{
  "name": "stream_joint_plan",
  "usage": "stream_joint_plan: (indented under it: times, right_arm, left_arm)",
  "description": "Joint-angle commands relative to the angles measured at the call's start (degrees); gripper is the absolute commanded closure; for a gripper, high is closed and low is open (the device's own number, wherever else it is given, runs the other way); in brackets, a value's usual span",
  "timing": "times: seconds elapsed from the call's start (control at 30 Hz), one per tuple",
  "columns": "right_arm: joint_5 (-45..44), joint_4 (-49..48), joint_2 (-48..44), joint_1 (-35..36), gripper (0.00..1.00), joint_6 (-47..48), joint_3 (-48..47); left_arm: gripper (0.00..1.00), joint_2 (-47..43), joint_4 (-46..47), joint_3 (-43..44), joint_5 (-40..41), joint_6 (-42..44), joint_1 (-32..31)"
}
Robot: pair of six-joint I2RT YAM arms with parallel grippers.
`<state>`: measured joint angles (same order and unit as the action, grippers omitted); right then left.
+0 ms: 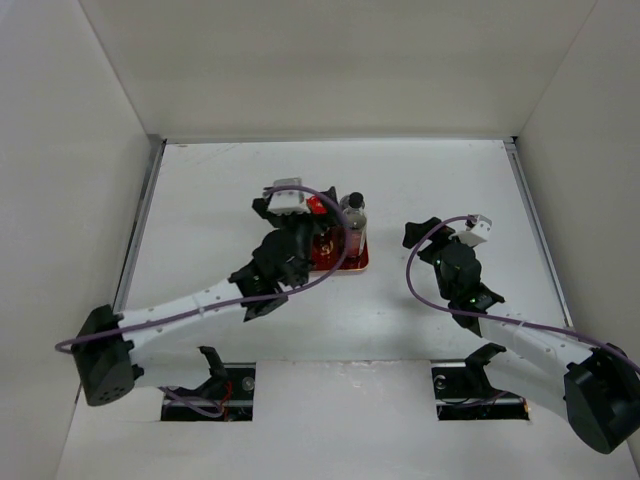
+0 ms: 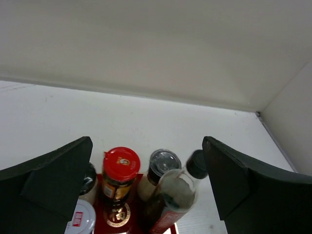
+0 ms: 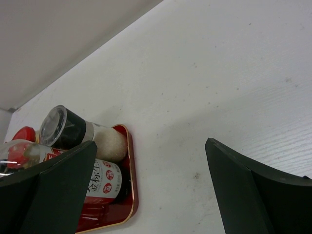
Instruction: Organize the condiment bottles
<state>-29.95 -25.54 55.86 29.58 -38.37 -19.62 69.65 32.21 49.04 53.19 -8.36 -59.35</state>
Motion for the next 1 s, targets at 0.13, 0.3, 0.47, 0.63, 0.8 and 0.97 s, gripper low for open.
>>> stream_joint_plan:
  times: [0.13,0.3,0.47,0.63,0.8,0.97]
  right_arm:
    - [-0.28,1.19,-1.01,-0.1,0.0,0.05,-0.86]
    - [-0.98,1.46,-0.75,-0.01,0.0,0.31,-1.3]
    - [-3.44,1.19,-2.68,2.88,0.0,1.1,-1.3]
    - [-5.11,2.33,-1.28,6.31,0.0,2.77,-4.2]
    - [-5.99,5.58,-0.92,7.02,0.0,2.86,-6.75]
    - [-4.76,7.7,-1.54,6.58,0.0,3.13,-7.54]
  left_arm:
    - [0.0,-18.73,-2.91,-16.5,11.3,-8.67,0.6]
    - [0.0,-25.43,-23.81,-17.58,7.93,-18.68,5.77]
    - [0.0,-23.95,-40.71,-11.35,-19.4,-32.86,26.13]
    - [0.0,-22.54,-48.98,-4.57,-20.15,-31.72,33.99]
    - [0.0,-17.54,-51.19,-1.05,-18.91,-31.63,34.7]
    - [0.0,-12.88,-53.9,2.54,-17.77,-31.72,34.7]
